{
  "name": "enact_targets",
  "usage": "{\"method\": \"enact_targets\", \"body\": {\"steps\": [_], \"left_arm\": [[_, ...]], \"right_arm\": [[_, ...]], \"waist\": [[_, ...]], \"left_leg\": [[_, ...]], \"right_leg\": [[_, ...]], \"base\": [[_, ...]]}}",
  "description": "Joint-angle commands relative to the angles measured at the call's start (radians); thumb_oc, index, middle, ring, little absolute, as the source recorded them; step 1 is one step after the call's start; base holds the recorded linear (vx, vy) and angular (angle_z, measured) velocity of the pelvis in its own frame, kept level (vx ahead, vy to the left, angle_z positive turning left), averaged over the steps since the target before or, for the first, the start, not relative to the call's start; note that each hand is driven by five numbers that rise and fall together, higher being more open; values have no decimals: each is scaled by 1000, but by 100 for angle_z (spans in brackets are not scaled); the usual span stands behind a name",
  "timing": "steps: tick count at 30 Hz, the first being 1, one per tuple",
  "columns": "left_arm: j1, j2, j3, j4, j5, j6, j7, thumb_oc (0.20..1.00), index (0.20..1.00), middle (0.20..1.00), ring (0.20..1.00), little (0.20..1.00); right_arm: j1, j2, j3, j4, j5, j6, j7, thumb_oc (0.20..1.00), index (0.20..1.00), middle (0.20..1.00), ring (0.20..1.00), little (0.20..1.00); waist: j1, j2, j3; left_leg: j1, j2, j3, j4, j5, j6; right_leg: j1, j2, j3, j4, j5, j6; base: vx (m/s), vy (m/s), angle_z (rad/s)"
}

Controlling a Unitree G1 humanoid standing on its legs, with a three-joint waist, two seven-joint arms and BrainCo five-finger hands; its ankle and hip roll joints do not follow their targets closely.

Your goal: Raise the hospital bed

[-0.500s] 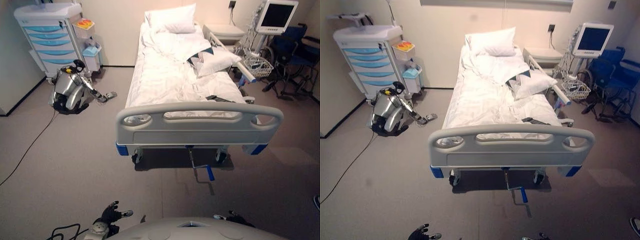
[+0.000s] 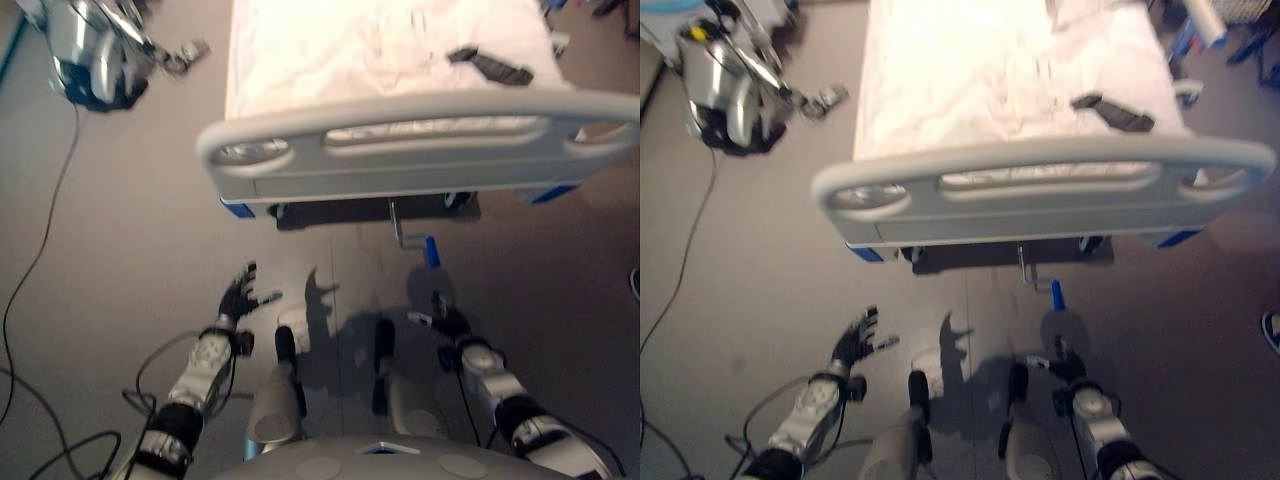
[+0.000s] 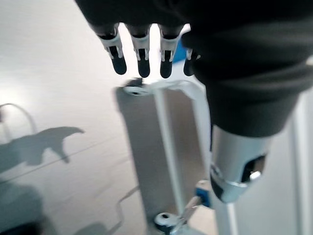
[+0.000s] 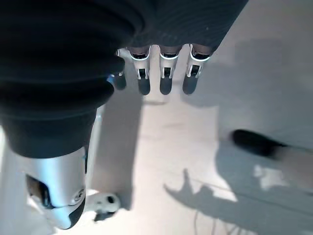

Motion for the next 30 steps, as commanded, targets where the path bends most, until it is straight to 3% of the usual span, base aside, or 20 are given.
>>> {"method": "enact_targets", "body": {"steps": [1,9,18,24,30], "left_arm": [[-52,34,11,-99,12,-76,34,1000,1000,1000,1000,1000],[-176,107,4,-402,54,-100,81,1000,1000,1000,1000,1000],[-264,171,-31,-635,93,-104,86,1000,1000,1000,1000,1000],[-296,170,-45,-726,91,-109,96,1000,1000,1000,1000,1000],[-322,179,-91,-760,62,-91,84,1000,1000,1000,1000,1000]], "right_arm": [[-23,-18,19,-102,56,-74,-26,1000,1000,1000,1000,1000],[-124,-53,-41,-294,85,-122,-112,1000,1000,1000,1000,1000],[-186,-80,-147,-434,93,-163,-258,1000,1000,1000,1000,1000],[-258,-100,-186,-403,76,-164,-349,1000,1000,1000,1000,1000],[-328,-136,-189,-331,169,-158,-366,1000,1000,1000,1000,1000]], "waist": [[-20,-51,31],[-30,-66,123],[-37,-62,123],[-31,-53,123],[-24,-56,123]], "left_leg": [[-59,3,-39,91,-23,-6],[-246,-3,-36,142,-10,-6],[-451,-27,-45,182,-23,-5],[-531,-38,-48,203,-31,-6],[-572,-42,-48,218,-40,-3]], "right_leg": [[-78,-34,3,125,-45,83],[-264,-43,16,162,-12,90],[-437,-64,18,173,3,89],[-506,-72,20,177,5,87],[-540,-79,19,186,1,81]], "base": [[-130,-11,-7],[-98,5,-4],[-12,3,1],[16,2,8],[20,0,10]]}}
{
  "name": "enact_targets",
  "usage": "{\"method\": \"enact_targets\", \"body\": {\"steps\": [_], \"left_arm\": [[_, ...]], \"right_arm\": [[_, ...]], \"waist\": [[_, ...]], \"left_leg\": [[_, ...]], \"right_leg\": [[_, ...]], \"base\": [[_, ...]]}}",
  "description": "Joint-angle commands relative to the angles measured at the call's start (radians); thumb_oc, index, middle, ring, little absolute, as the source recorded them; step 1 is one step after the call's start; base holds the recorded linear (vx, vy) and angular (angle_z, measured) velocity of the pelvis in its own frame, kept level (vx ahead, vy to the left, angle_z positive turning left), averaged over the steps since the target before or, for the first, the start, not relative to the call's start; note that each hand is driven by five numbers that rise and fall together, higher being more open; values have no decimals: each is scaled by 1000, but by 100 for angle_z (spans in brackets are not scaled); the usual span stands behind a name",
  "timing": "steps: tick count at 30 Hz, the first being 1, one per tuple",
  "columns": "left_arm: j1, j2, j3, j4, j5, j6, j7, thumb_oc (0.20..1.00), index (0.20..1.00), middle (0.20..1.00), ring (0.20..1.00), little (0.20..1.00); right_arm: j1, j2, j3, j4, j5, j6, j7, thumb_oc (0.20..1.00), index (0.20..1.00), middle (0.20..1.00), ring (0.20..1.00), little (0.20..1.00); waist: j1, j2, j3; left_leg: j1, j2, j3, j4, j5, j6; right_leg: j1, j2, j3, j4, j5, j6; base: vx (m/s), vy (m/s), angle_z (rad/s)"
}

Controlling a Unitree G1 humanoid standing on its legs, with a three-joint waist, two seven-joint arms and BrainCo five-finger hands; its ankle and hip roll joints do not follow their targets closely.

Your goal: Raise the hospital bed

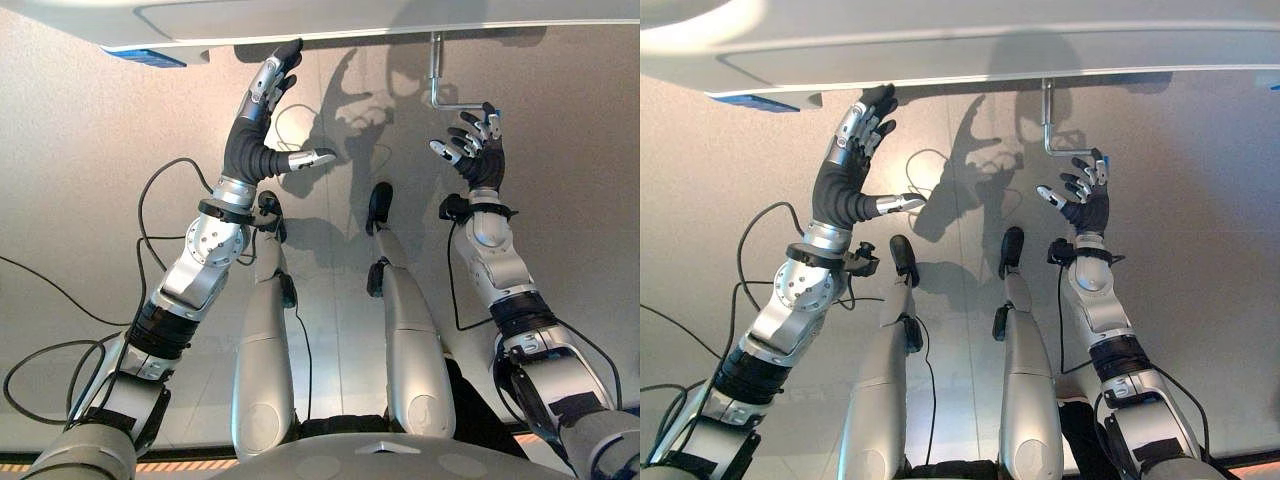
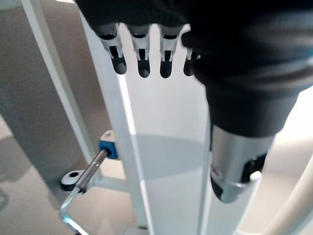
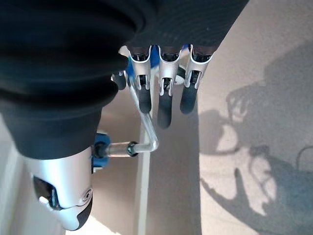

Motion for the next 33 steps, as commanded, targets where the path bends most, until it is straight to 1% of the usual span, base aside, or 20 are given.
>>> {"method": "enact_targets", "body": {"steps": [1,2,6,8,12,17,18,20,21,22,24,28,29,30,33], "left_arm": [[-12,44,-10,-133,7,-41,-2,1000,1000,1000,1000,1000],[-12,44,-10,-133,7,-41,-2,1000,1000,1000,1000,1000],[-18,46,-15,-155,-3,-47,14,1000,1000,1000,1000,1000],[-24,36,-22,-160,-9,-47,25,1000,1000,1000,1000,1000],[-31,37,-29,-162,-8,-43,34,1000,1000,1000,1000,1000],[-30,34,-22,-172,-3,-44,43,1000,1000,1000,1000,1000],[-27,36,-17,-173,3,-45,44,1000,1000,1000,1000,1000],[-17,45,-8,-181,19,-45,41,1000,1000,1000,1000,1000],[-16,46,-9,-182,19,-44,41,1000,1000,1000,1000,1000],[-11,55,-3,-183,24,-46,36,1000,1000,1000,1000,1000],[-1,65,10,-189,26,-52,28,1000,1000,1000,1000,1000],[13,79,28,-195,22,-56,14,1000,1000,1000,1000,1000],[14,79,28,-195,21,-56,13,1000,1000,1000,1000,1000],[16,84,29,-194,20,-54,7,1000,1000,1000,1000,1000],[20,88,35,-189,21,-58,7,1000,1000,1000,1000,1000]], "right_arm": [[-22,-90,-74,6,55,-46,-51,1000,1000,1000,1000,1000],[-24,-90,-74,8,56,-47,-51,1000,1000,1000,1000,1000],[-125,-140,-48,141,64,-17,-64,1000,1000,1000,1000,1000],[-203,-163,-33,255,86,-1,-71,1000,1000,1000,1000,1000],[-239,-178,-27,296,105,-9,-83,1000,1000,1000,1000,1000],[-208,-171,-34,214,98,-22,-90,1000,1000,1000,1000,1000],[-159,-170,-26,117,81,-32,-62,1000,1000,1000,1000,1000],[-82,-157,-17,13,44,-36,-31,1000,1000,1000,1000,1000],[-76,-155,-19,6,41,-33,-32,1000,1000,1000,1000,1000],[-9,-147,-15,-61,15,-38,0,1000,1000,1000,1000,1000],[71,-132,-16,-124,-16,-44,35,1000,1000,1000,1000,1000],[190,-108,10,-182,-43,-41,113,1000,1000,1000,1000,1000],[192,-108,10,-184,-43,-40,113,1000,1000,1000,1000,1000],[224,-100,17,-174,-37,-34,135,1000,1000,1000,1000,1000],[254,-105,34,-184,-75,-35,155,1000,1000,1000,1000,1000]], "waist": [[-2,-25,-12],[-2,-25,-12],[11,-18,-12],[18,-11,-12],[21,-7,-12],[15,-13,-12],[7,-20,-12],[-2,-26,-12],[-2,-27,-12],[-8,-32,-12],[-14,-37,-12],[-22,-44,-12],[-22,-44,-12],[-24,-47,-12],[-26,-46,-12]], "left_leg": [[-66,-14,-13,114,-63,-28],[-67,-14,-13,114,-64,-28],[-78,-17,-11,112,-66,-27],[-81,-18,-10,108,-67,-27],[-84,-19,-8,106,-68,-27],[-85,-20,-6,104,-69,-25],[-83,-21,-3,103,-70,-24],[-86,-20,-2,104,-71,-23],[-84,-20,-1,104,-71,-23],[-84,-20,-2,105,-72,-21],[-85,-20,-3,108,-73,-20],[-89,-19,-1,109,-70,-19],[-89,-19,-1,110,-70,-19],[-90,-20,-2,111,-70,-18],[-93,-19,-3,113,-70,-18]], "right_leg": [[5,-23,11,-36,43,85],[5,-23,11,-36,43,85],[-7,-23,11,-37,40,84],[-11,-23,10,-37,36,83],[-16,-21,10,-35,34,82],[-18,-20,12,-36,31,82],[-19,-19,13,-34,31,83],[-22,-18,16,-35,30,82],[-21,-18,16,-34,30,83],[-21,-19,17,-34,30,83],[-21,-18,17,-33,29,83],[-24,-18,15,-31,30,84],[-23,-18,15,-31,30,84],[-22,-17,15,-33,30,84],[-26,-18,15,-29,30,85]], "base": [[16,4,3],[0,0,0],[8,4,0],[21,11,5],[7,7,2],[0,0,0],[0,0,0],[0,0,0],[0,0,0],[0,0,0],[4,-17,1],[0,0,0],[0,0,0],[0,0,0],[0,0,0]]}}
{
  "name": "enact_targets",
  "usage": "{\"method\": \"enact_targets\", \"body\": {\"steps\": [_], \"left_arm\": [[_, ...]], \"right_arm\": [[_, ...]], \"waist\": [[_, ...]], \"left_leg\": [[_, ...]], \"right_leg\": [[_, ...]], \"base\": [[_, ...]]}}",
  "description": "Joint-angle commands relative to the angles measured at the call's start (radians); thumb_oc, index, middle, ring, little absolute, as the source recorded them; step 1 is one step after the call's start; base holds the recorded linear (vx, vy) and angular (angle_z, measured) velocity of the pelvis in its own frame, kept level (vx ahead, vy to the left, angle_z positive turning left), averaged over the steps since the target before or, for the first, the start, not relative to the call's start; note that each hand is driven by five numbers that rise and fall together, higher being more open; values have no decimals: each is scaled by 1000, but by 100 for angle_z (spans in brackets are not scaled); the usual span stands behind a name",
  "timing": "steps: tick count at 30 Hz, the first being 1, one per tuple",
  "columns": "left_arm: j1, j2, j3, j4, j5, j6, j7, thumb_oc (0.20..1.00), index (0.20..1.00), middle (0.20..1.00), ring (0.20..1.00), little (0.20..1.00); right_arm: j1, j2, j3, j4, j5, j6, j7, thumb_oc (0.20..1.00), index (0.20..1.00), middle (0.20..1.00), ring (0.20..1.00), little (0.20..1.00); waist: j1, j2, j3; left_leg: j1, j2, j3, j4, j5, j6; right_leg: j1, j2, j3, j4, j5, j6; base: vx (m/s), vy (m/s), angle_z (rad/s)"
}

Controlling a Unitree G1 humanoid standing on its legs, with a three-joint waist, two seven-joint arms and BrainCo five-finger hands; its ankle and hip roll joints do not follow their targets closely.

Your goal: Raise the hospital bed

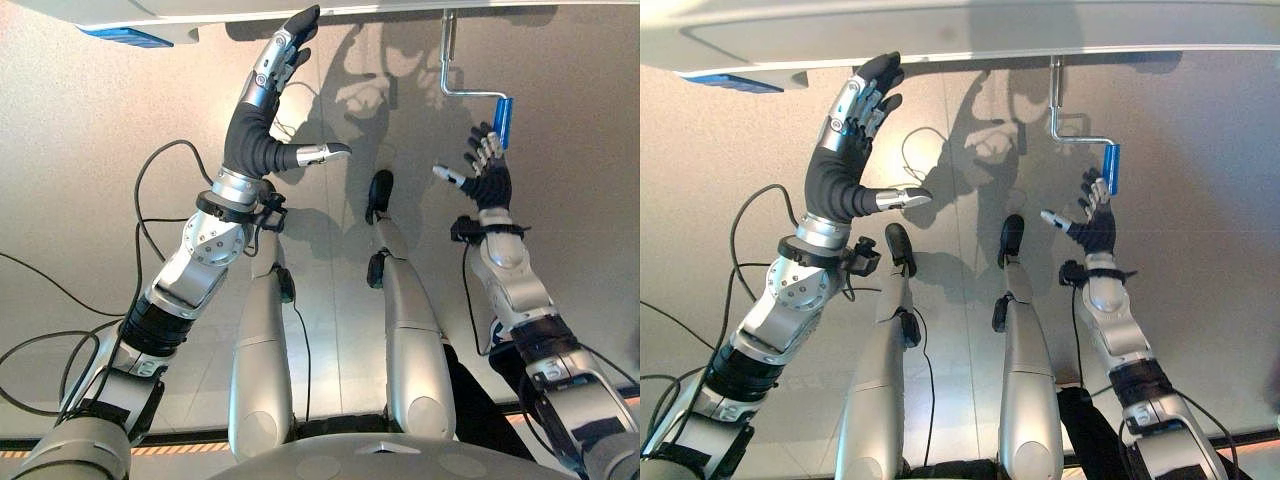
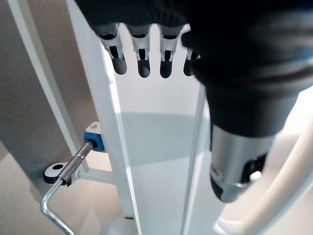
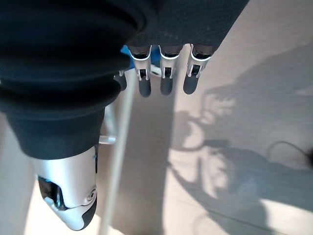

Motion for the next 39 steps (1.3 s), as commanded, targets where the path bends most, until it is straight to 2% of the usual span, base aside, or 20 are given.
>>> {"method": "enact_targets", "body": {"steps": [1,6,9,13,15,16,20,27,34,39], "left_arm": [[38,43,34,-117,25,-61,-17,1000,1000,1000,1000,1000],[43,60,43,-127,32,-66,-24,1000,1000,1000,1000,1000],[47,81,48,-138,17,-77,-49,1000,1000,1000,1000,1000],[59,101,36,-139,-3,-77,-99,1000,1000,1000,1000,1000],[60,104,33,-140,-8,-75,-102,1000,1000,1000,1000,1000],[51,105,19,-134,-16,-70,-105,1000,1000,1000,1000,1000],[31,92,-3,-126,-43,-63,-105,1000,1000,1000,1000,1000],[29,73,-6,-127,-62,-56,-103,1000,1000,1000,1000,1000],[49,90,21,-138,-60,-47,-89,1000,1000,1000,1000,1000],[60,99,39,-146,-63,-44,-79,1000,1000,1000,1000,1000]], "right_arm": [[26,-25,-4,-69,-70,-41,34,1000,1000,1000,1000,1000],[74,-37,17,-91,-84,-49,74,1000,1000,1000,1000,1000],[103,-105,67,-110,-99,-40,167,1000,1000,1000,1000,1000],[108,-195,135,-24,-86,10,284,1000,1000,1000,1000,1000],[107,-199,135,0,-74,22,287,1000,1000,1000,1000,1000],[81,-189,127,111,-39,50,269,1000,1000,1000,1000,1000],[17,-147,93,260,91,60,243,1000,1000,1000,1000,1000],[-100,-164,50,418,244,68,215,1000,1000,1000,1000,1000],[-118,-206,11,274,320,36,187,1000,1000,1000,1000,1000],[-114,-198,-23,170,344,2,151,1000,1000,1000,1000,1000]], "waist": [[10,-45,-12],[6,-45,-12],[4,-53,-12],[8,-58,-12],[9,-58,-12],[13,-56,-12],[24,-55,-12],[36,-60,-12],[27,-78,-12],[23,-86,-12]], "left_leg": [[-29,-8,1,104,-77,-28],[-29,-7,3,102,-75,-28],[-28,-6,3,102,-74,-30],[-23,-5,3,100,-70,-35],[-22,-5,2,100,-70,-35],[-20,-5,3,100,-69,-36],[-17,-4,4,96,-67,-38],[-10,-1,3,89,-67,-42],[-3,3,6,84,-70,-42],[2,5,6,84,-74,-40]], "right_leg": [[41,-3,15,-58,33,81],[39,-3,19,-57,34,82],[41,-3,19,-56,34,84],[49,-4,16,-60,37,84],[50,-4,15,-60,38,84],[51,-6,11,-58,39,84],[54,-6,5,-61,40,84],[60,-4,2,-67,39,84],[62,-1,3,-66,35,84],[65,2,3,-64,31,83]], "base": [[0,0,0],[0,0,0],[0,0,0],[0,0,0],[0,0,0],[0,0,0],[0,0,0],[0,0,0],[0,0,0],[0,0,0]]}}
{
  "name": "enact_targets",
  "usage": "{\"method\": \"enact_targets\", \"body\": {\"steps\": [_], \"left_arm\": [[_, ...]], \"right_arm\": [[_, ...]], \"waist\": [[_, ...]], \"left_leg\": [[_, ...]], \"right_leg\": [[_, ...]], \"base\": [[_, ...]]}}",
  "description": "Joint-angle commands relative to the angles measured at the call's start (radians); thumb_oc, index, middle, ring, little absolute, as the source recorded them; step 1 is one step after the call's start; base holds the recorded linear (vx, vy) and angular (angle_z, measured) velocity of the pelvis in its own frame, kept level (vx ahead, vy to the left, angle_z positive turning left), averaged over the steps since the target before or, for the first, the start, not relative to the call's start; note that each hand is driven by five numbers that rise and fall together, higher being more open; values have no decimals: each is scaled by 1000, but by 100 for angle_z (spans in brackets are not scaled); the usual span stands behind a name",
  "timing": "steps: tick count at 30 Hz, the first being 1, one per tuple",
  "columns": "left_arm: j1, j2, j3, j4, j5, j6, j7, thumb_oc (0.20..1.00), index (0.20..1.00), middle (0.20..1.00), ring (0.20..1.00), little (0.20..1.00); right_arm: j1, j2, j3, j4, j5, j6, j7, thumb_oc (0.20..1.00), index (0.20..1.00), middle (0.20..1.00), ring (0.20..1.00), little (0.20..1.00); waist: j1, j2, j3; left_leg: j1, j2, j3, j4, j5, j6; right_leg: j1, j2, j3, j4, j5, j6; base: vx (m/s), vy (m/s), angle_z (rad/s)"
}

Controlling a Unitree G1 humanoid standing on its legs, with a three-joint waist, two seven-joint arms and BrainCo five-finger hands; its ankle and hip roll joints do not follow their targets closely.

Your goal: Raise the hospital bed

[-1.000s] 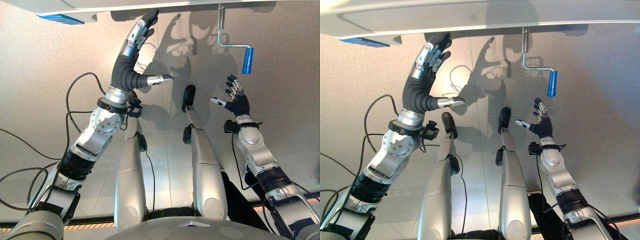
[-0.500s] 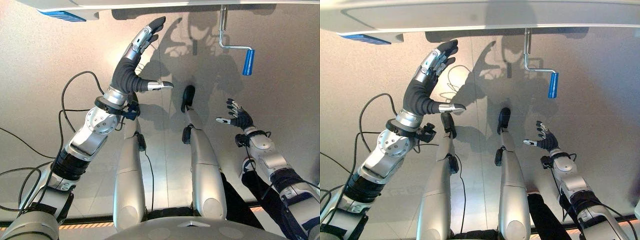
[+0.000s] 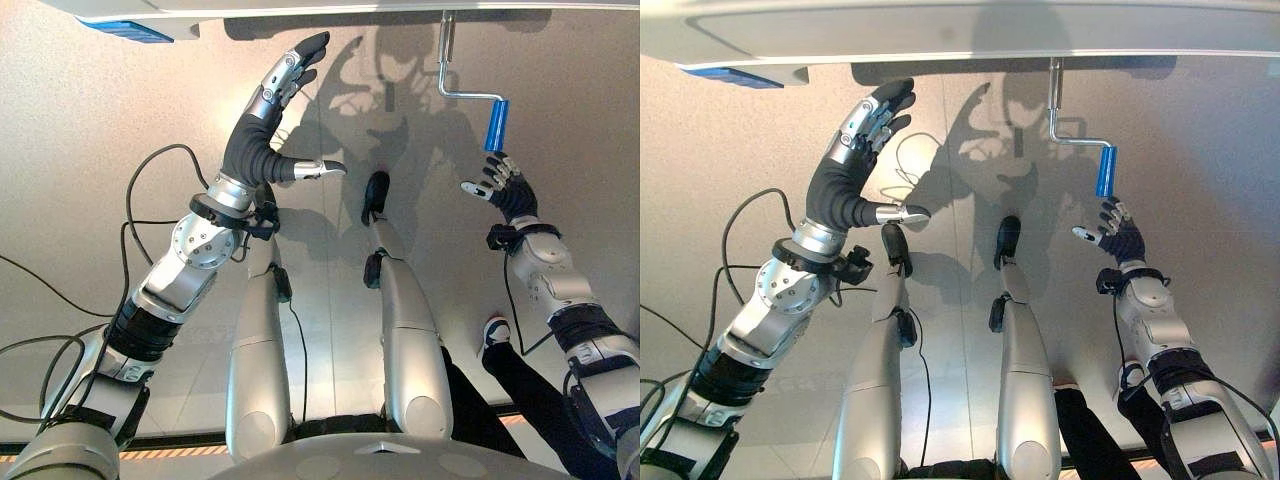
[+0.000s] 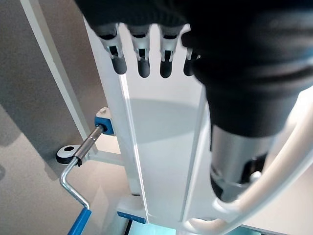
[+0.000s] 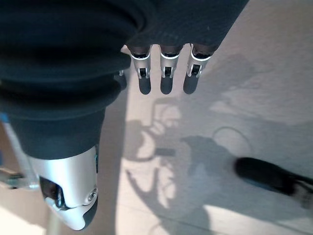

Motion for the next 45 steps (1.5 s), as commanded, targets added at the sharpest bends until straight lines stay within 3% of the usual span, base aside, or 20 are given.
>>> {"method": "enact_targets", "body": {"steps": [1,12,23,25,27,29,30,31,32,34,35,36,38,39,40,41,45], "left_arm": [[38,40,45,-146,-17,-40,14,1000,1000,1000,1000,1000],[61,65,83,-167,-23,-29,21,1000,1000,1000,1000,1000],[74,71,83,-183,-32,-29,22,1000,1000,1000,1000,1000],[82,66,72,-179,-34,-28,21,1000,1000,1000,1000,1000],[70,65,65,-182,-37,-30,18,1000,1000,1000,1000,1000],[76,57,53,-178,-47,-32,18,1000,1000,1000,1000,1000],[68,57,52,-179,-51,-31,16,1000,1000,1000,1000,1000],[78,55,51,-176,-52,-31,16,1000,1000,1000,1000,1000],[68,55,46,-179,-56,-31,14,1000,1000,1000,1000,1000],[62,48,28,-173,-66,-26,13,1000,1000,1000,1000,1000],[50,48,25,-174,-70,-28,12,1000,1000,1000,1000,1000],[54,43,19,-168,-74,-27,9,1000,1000,1000,1000,1000],[35,36,11,-166,-72,-25,4,1000,1000,1000,1000,1000],[44,30,3,-164,-73,-24,1,1000,1000,1000,1000,1000],[30,28,4,-163,-76,-24,-3,1000,1000,1000,1000,1000],[35,25,-5,-160,-78,-22,-5,1000,1000,1000,1000,1000],[1,16,-8,-157,-75,-20,-7,1000,1000,1000,1000,1000]], "right_arm": [[7,-3,-44,-63,60,-67,-34,1000,1000,1000,1000,1000],[68,20,-79,-326,62,-99,-47,1000,1000,1000,1000,1000],[37,7,-34,-304,76,-74,-24,1000,1000,1000,1000,1000],[23,2,-4,-249,79,-58,-19,1000,1000,1000,1000,1000],[-28,-4,19,-163,85,-42,-16,1000,1000,1000,1000,1000],[-72,-7,41,-57,91,-27,-24,1000,1000,1000,1000,1000],[-108,-14,50,-18,92,-18,-21,1000,1000,1000,1000,1000],[-103,-12,57,-13,93,-19,-20,1000,1000,1000,1000,1000],[-133,-20,61,17,99,-12,-18,1000,1000,1000,1000,1000],[-219,-32,100,209,107,22,-4,1000,1000,1000,1000,1000],[-258,-44,110,256,96,35,1,1000,1000,1000,1000,1000],[-280,-44,130,305,97,48,17,1000,1000,1000,1000,1000],[-340,-54,140,406,102,68,36,1000,1000,1000,1000,1000],[-350,-53,149,442,96,79,41,1000,1000,1000,1000,1000],[-386,-55,152,485,92,85,49,1000,1000,1000,1000,1000],[-394,-52,162,529,79,98,53,1000,1000,1000,1000,1000],[-467,-43,169,626,59,118,71,1000,1000,1000,1000,1000]], "waist": [[19,-61,-12],[8,-79,-12],[16,-83,-12],[25,-79,-12],[29,-79,-12],[38,-77,-12],[40,-78,-12],[41,-77,-12],[42,-79,-12],[55,-78,-12],[57,-80,-12],[60,-78,-12],[63,-80,-12],[69,-79,-12],[68,-79,-12],[73,-77,-12],[77,-75,-12]], "left_leg": [[5,3,8,74,-75,-40],[5,1,10,79,-81,-35],[3,2,7,83,-83,-34],[31,5,-6,89,-113,-41],[2,4,2,89,-85,-35],[23,7,-10,91,-106,-42],[1,5,0,90,-85,-37],[29,7,-12,92,-113,-44],[1,5,0,89,-85,-38],[26,8,-17,90,-112,-47],[-2,7,-6,88,-84,-40],[25,9,-20,90,-111,-48],[-7,6,-10,88,-82,-40],[23,7,-23,90,-111,-47],[-9,5,-13,88,-82,-40],[23,8,-25,92,-113,-46],[-12,5,-15,93,-86,-38]], "right_leg": [[64,2,6,-67,30,84],[61,4,7,-59,26,82],[63,6,5,-57,26,82],[92,9,8,-49,-1,90],[65,5,-2,-53,24,81],[87,9,1,-50,6,88],[66,7,-7,-54,25,81],[92,10,0,-48,0,89],[67,7,-8,-55,25,81],[96,12,-7,-51,1,89],[70,8,-15,-57,26,81],[96,12,-10,-51,1,90],[68,9,-21,-56,25,81],[97,13,-14,-49,-1,90],[68,9,-23,-54,23,81],[97,13,-16,-46,-3,89],[67,10,-28,-49,18,80]], "base": [[0,0,0],[1,-3,0],[5,0,0],[53,2,2],[-53,0,4],[3,9,5],[59,11,5],[-42,3,3],[0,0,0],[3,7,2],[64,13,4],[-48,8,1],[0,0,0],[7,7,5],[66,13,4],[-5,10,3],[-17,8,2]]}}
